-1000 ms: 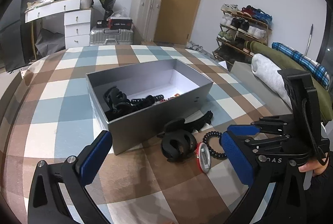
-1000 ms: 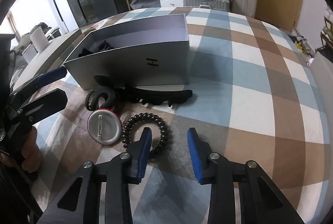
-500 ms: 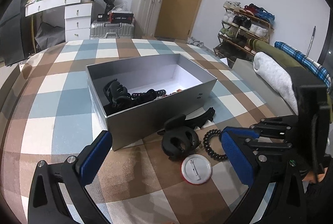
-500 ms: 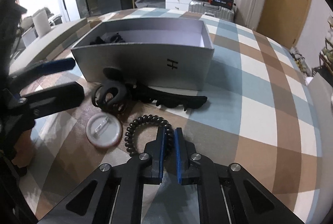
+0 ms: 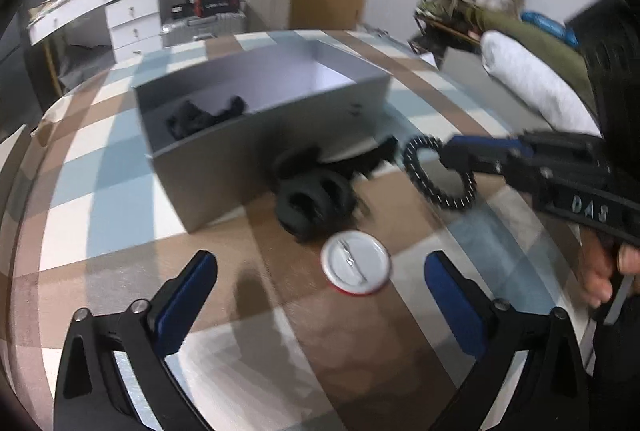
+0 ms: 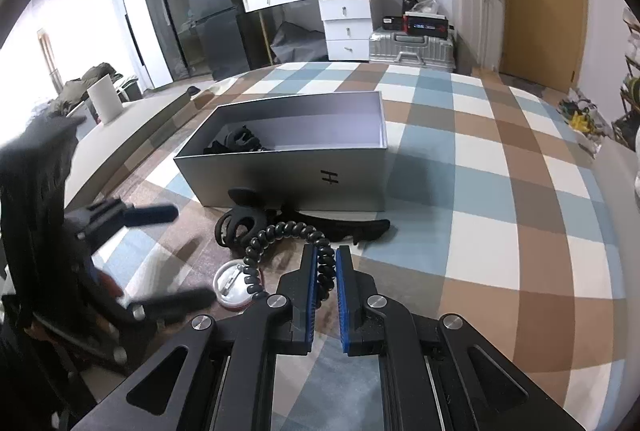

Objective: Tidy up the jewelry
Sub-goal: 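Grasp the white round pin badge with the left tool while the right tool holds the hair tie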

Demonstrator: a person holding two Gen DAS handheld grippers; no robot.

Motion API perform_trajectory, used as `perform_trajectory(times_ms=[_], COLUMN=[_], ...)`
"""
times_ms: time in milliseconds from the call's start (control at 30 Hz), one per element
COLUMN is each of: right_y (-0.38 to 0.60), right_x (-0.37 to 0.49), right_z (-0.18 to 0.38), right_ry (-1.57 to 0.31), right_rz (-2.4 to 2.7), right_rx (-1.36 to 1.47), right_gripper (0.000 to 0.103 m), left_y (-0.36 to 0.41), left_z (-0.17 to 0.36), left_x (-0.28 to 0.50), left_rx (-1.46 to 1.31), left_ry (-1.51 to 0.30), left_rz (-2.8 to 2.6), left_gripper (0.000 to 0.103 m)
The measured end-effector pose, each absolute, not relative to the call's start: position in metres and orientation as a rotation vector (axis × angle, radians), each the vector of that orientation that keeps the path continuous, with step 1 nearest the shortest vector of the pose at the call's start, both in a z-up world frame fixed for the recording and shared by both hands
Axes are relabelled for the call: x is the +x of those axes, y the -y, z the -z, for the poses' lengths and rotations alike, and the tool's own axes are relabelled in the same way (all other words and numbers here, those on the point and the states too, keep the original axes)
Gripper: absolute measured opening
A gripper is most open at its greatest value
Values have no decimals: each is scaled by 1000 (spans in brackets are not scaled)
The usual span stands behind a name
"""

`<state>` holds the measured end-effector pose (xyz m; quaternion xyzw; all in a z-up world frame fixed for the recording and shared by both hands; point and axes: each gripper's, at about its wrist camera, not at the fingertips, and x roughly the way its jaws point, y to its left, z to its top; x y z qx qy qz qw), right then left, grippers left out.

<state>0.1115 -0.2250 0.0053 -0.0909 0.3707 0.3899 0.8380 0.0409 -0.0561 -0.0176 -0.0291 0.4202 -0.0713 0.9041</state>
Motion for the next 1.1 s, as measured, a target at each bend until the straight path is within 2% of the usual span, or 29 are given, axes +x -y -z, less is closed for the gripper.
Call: perform_trajectory(times_ms=[133,300,400,1100], right_y=[228,229,228,234], right_x=[112,111,110,110], right_z=[-7,-8,-9,-14], right_ry=[-785,-782,-778,-751], right_rz=[-824,-817,-822,-818], right_rx=[-177,-180,-185,-146], right_gripper=[9,9,9,9], left_y=[67,77,81,77], left_z=[22,24,22,7], left_x=[44,46,44,32], left_rx=[11,84,103,42], left_ry=[-912,-928,-924,-820], left_rz=[166,174,210,252], left_gripper=[71,52,36,36])
